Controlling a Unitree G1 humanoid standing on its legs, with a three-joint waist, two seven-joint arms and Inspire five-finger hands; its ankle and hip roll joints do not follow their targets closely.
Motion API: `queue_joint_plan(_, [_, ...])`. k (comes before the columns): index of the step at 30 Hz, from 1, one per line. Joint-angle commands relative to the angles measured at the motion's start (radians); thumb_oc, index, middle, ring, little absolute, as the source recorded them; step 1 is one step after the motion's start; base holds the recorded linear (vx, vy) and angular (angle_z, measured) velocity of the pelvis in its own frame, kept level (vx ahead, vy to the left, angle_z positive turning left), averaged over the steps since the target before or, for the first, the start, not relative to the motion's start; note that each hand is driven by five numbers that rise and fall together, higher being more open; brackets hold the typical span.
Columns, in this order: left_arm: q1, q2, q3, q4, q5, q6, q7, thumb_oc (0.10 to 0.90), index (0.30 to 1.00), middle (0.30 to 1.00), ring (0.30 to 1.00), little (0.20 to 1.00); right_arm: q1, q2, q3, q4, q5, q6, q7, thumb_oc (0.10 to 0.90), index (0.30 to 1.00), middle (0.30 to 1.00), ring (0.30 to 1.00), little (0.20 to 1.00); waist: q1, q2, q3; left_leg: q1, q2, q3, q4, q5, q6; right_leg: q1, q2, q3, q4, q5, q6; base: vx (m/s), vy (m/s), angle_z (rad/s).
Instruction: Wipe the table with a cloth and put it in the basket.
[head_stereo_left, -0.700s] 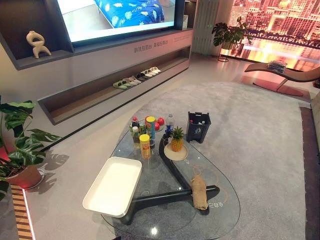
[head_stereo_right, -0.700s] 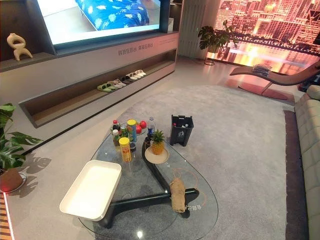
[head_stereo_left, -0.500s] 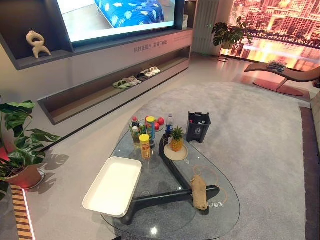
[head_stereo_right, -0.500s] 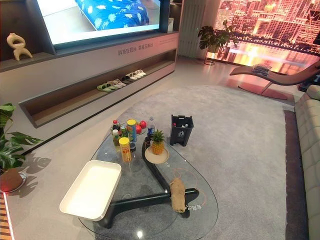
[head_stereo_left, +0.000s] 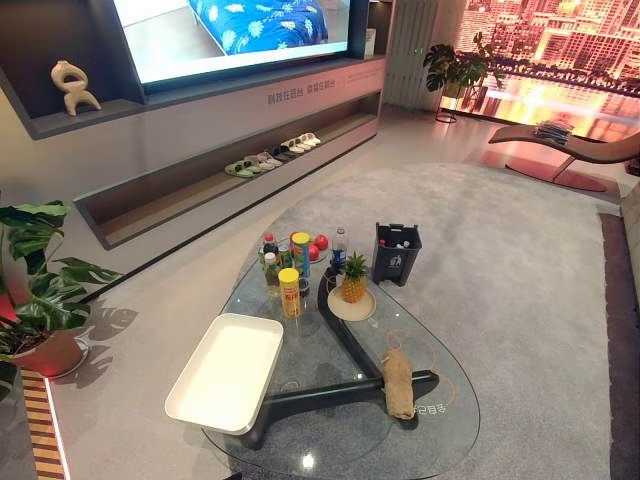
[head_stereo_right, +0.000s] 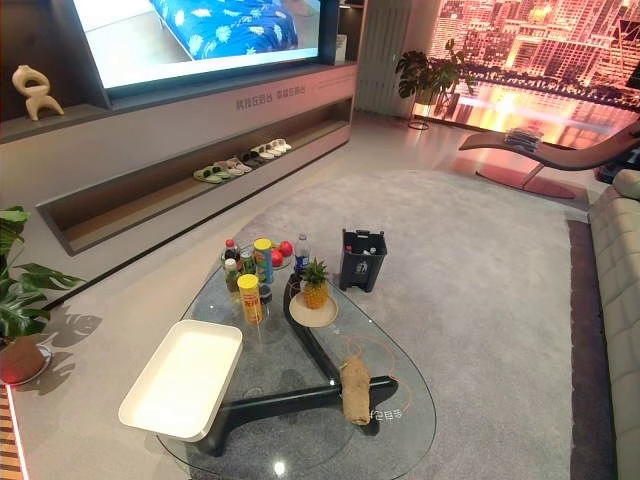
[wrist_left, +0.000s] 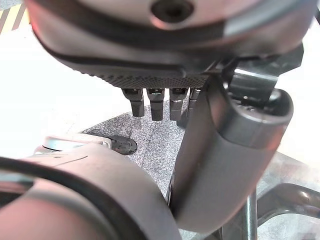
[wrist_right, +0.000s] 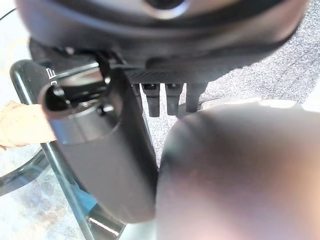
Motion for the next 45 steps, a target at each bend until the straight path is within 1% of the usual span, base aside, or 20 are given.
queue_joint_plan(1, [-0.080, -0.049, 0.013, 0.059, 0.001, -0.024, -0.012, 0.800, 0.900, 0.900, 0.900, 0.900, -0.032, 0.018, 0.016, 0.054, -0.010, 0.006, 0.054, 0.800, 0.900, 0.900, 0.900, 0.900, 0.003, -0.004, 0.053, 0.016, -0.033, 0.060, 0.008, -0.050, 0.031, -0.020, -0.002, -0.076, 0.004, 0.045, 0.026, 0.00, 0.000, 0.00])
queue_joint_plan(5, [-0.082, -0.046, 0.018, 0.061, 0.006, -0.022, -0.012, 0.800, 0.900, 0.900, 0.900, 0.900, -0.033, 0.017, 0.023, 0.051, -0.014, -0.029, 0.045, 0.800, 0.900, 0.900, 0.900, 0.900, 0.004, -0.008, 0.055, 0.014, -0.033, 0.062, 0.016, -0.053, 0.031, -0.020, -0.003, -0.077, 0.006, 0.046, 0.026, 0.00, 0.000, 0.00])
queue_joint_plan(8, [-0.080, -0.045, 0.023, 0.061, 0.005, -0.058, 0.019, 0.800, 0.900, 0.900, 0.900, 0.900, -0.035, 0.015, 0.020, 0.042, 0.004, -0.050, 0.024, 0.800, 0.900, 0.900, 0.900, 0.900, 0.003, -0.013, 0.061, 0.013, -0.033, 0.068, 0.029, -0.059, 0.033, -0.022, -0.003, -0.071, 0.011, 0.045, 0.025, 0.01, -0.001, -0.01])
queue_joint_plan(13, [-0.068, -0.044, 0.036, 0.050, 0.014, -0.063, 0.026, 0.800, 0.900, 0.900, 0.900, 0.900, -0.028, 0.014, 0.015, 0.021, 0.003, -0.100, 0.014, 0.800, 0.900, 0.900, 0.900, 0.900, 0.002, -0.022, 0.071, -0.003, -0.035, 0.080, 0.080, -0.078, 0.034, -0.025, -0.006, -0.070, 0.022, 0.043, 0.022, 0.04, -0.010, -0.05])
queue_joint_plan(15, [-0.072, -0.035, 0.031, 0.032, 0.016, -0.056, 0.030, 0.800, 0.900, 0.900, 0.900, 0.900, -0.034, 0.008, 0.031, -0.038, 0.026, -0.131, 0.009, 0.800, 0.900, 0.900, 0.900, 0.900, 0.002, -0.029, 0.092, -0.034, -0.035, 0.085, 0.119, -0.084, 0.037, -0.049, -0.004, -0.072, 0.058, 0.032, 0.016, 0.00, -0.011, -0.02])
queue_joint_plan(16, [-0.073, -0.033, 0.029, 0.029, 0.016, -0.056, 0.032, 0.800, 0.900, 0.900, 0.900, 0.900, -0.035, 0.008, 0.033, -0.046, 0.030, -0.138, 0.009, 0.800, 0.900, 0.900, 0.900, 0.900, 0.002, -0.030, 0.094, -0.039, -0.035, 0.086, 0.123, -0.084, 0.038, -0.053, -0.003, -0.073, 0.063, 0.030, 0.015, -0.05, -0.023, -0.01])
queue_joint_plan(18, [-0.082, -0.021, 0.021, 0.008, -0.003, -0.062, 0.032, 0.800, 0.900, 0.900, 0.900, 0.900, -0.040, 0.002, 0.053, -0.117, 0.067, -0.157, -0.004, 0.800, 0.900, 0.900, 0.900, 0.900, -0.001, -0.034, 0.113, -0.057, -0.033, 0.088, 0.132, -0.083, 0.045, -0.078, 0.001, -0.074, 0.088, 0.023, 0.010, -0.07, -0.031, -0.03])
queue_joint_plan(20, [-0.083, -0.015, 0.012, -0.015, -0.014, -0.060, 0.036, 0.800, 0.900, 0.900, 0.900, 0.900, -0.038, -0.004, 0.063, -0.202, 0.098, -0.162, -0.027, 0.800, 0.900, 0.900, 0.900, 0.900, -0.004, -0.037, 0.127, -0.070, -0.033, 0.089, 0.138, -0.083, 0.049, -0.093, 0.006, -0.074, 0.096, 0.022, 0.006, -0.05, -0.040, -0.02])
queue_joint_plan(24, [-0.061, -0.012, 0.001, -0.058, -0.035, -0.062, 0.057, 0.800, 0.900, 0.900, 0.900, 0.900, -0.013, -0.013, 0.085, -0.411, 0.105, -0.205, -0.099, 0.800, 0.900, 0.900, 0.900, 0.900, -0.013, -0.046, 0.158, -0.112, -0.033, 0.096, 0.177, -0.089, 0.049, -0.125, 0.015, -0.070, 0.105, 0.023, -0.001, -0.04, -0.046, -0.02])
queue_joint_plan(25, [-0.058, -0.011, 0.000, -0.063, -0.037, -0.064, 0.059, 0.800, 0.900, 0.900, 0.900, 0.900, -0.010, -0.015, 0.088, -0.434, 0.105, -0.217, -0.109, 0.800, 0.900, 0.900, 0.900, 0.900, -0.014, -0.047, 0.165, -0.121, -0.033, 0.097, 0.186, -0.090, 0.049, -0.131, 0.015, -0.071, 0.108, 0.023, -0.002, -0.09, -0.053, -0.01])
queue_joint_plan(27, [-0.061, -0.005, -0.009, -0.084, -0.042, -0.065, 0.064, 0.800, 0.900, 0.900, 0.900, 0.900, -0.009, -0.028, 0.090, -0.531, 0.103, -0.236, -0.154, 0.800, 0.900, 0.900, 0.900, 0.900, -0.020, -0.049, 0.195, -0.159, -0.032, 0.105, 0.215, -0.088, 0.046, -0.159, 0.016, -0.078, 0.126, 0.021, -0.005, -0.10, -0.041, 0.01])
queue_joint_plan(28, [-0.061, -0.005, -0.009, -0.084, -0.042, -0.065, 0.064, 0.800, 0.900, 0.900, 0.900, 0.900, -0.008, -0.028, 0.090, -0.532, 0.103, -0.236, -0.155, 0.800, 0.900, 0.900, 0.900, 0.900, -0.020, -0.049, 0.194, -0.160, -0.032, 0.104, 0.216, -0.089, 0.046, -0.160, 0.016, -0.078, 0.126, 0.021, -0.005, -0.10, -0.021, 0.00])
queue_joint_plan(30, [-0.069, -0.007, -0.023, -0.109, -0.059, -0.061, 0.075, 0.800, 0.900, 0.900, 0.900, 0.900, -0.015, -0.041, 0.093, -0.633, 0.101, -0.244, -0.210, 0.800, 0.900, 0.900, 0.900, 0.900, -0.026, -0.050, 0.227, -0.196, -0.033, 0.107, 0.248, -0.089, 0.045, -0.189, 0.017, -0.086, 0.148, 0.018, -0.010, -0.09, -0.017, 0.01])
queue_joint_plan(31, [-0.069, -0.007, -0.023, -0.113, -0.060, -0.061, 0.077, 0.800, 0.900, 0.900, 0.900, 0.900, -0.016, -0.044, 0.091, -0.650, 0.101, -0.240, -0.216, 0.800, 0.900, 0.900, 0.900, 0.900, -0.027, -0.051, 0.231, -0.202, -0.033, 0.107, 0.253, -0.090, 0.044, -0.193, 0.017, -0.087, 0.152, 0.017, -0.011, -0.05, -0.021, 0.02])
queue_joint_plan(34, [-0.069, -0.009, -0.028, -0.142, -0.065, -0.062, 0.088, 0.800, 0.900, 0.900, 0.900, 0.900, -0.018, -0.060, 0.086, -0.771, 0.102, -0.246, -0.297, 0.800, 0.900, 0.900, 0.900, 0.900, -0.033, -0.055, 0.264, -0.248, -0.035, 0.102, 0.299, -0.093, 0.042, -0.225, 0.019, -0.093, 0.188, 0.006, -0.019, -0.01, -0.011, 0.00])
queue_joint_plan(35, [-0.069, -0.009, -0.030, -0.145, -0.066, -0.063, 0.089, 0.800, 0.900, 0.900, 0.900, 0.900, -0.018, -0.061, 0.085, -0.784, 0.103, -0.243, -0.303, 0.800, 0.900, 0.900, 0.900, 0.900, -0.034, -0.056, 0.268, -0.254, -0.036, 0.102, 0.304, -0.093, 0.042, -0.230, 0.019, -0.094, 0.193, 0.005, -0.020, -0.05, -0.030, 0.01])
queue_joint_plan(36, [-0.072, -0.006, -0.037, -0.160, -0.068, -0.061, 0.095, 0.800, 0.900, 0.900, 0.900, 0.900, -0.019, -0.069, 0.083, -0.826, 0.090, -0.260, -0.337, 0.800, 0.900, 0.900, 0.900, 0.900, -0.038, -0.057, 0.284, -0.283, -0.037, 0.099, 0.331, -0.096, 0.042, -0.256, 0.018, -0.095, 0.217, 0.000, -0.024, -0.07, -0.020, 0.03])
queue_joint_plan(40, [-0.087, -0.005, -0.052, -0.205, -0.085, -0.061, 0.103, 0.800, 0.900, 0.900, 0.900, 0.900, -0.035, -0.090, 0.070, -0.918, 0.063, -0.281, -0.426, 0.800, 0.900, 0.900, 0.900, 0.900, -0.046, -0.050, 0.330, -0.353, -0.046, 0.083, 0.376, -0.089, 0.040, -0.321, 0.013, -0.098, 0.261, -0.001, -0.031, -0.08, 0.012, 0.02])
queue_joint_plan(42, [-0.090, -0.007, -0.056, -0.214, -0.088, -0.065, 0.105, 0.800, 0.900, 0.900, 0.900, 0.900, -0.043, -0.094, 0.064, -0.940, 0.057, -0.289, -0.455, 0.800, 0.900, 0.900, 0.900, 0.900, -0.047, -0.046, 0.344, -0.373, -0.049, 0.080, 0.386, -0.087, 0.040, -0.338, 0.012, -0.098, 0.270, -0.001, -0.034, -0.07, 0.032, 0.01])
queue_joint_plan(45, [-0.098, -0.008, -0.070, -0.231, -0.098, -0.066, 0.110, 0.800, 0.900, 0.900, 0.900, 0.900, -0.061, -0.102, 0.056, -0.974, 0.043, -0.307, -0.526, 0.800, 0.900, 0.900, 0.900, 0.900, -0.048, -0.036, 0.367, -0.405, -0.054, 0.077, 0.404, -0.085, 0.039, -0.368, 0.009, -0.099, 0.287, -0.003, -0.037, -0.07, 0.045, 0.03])
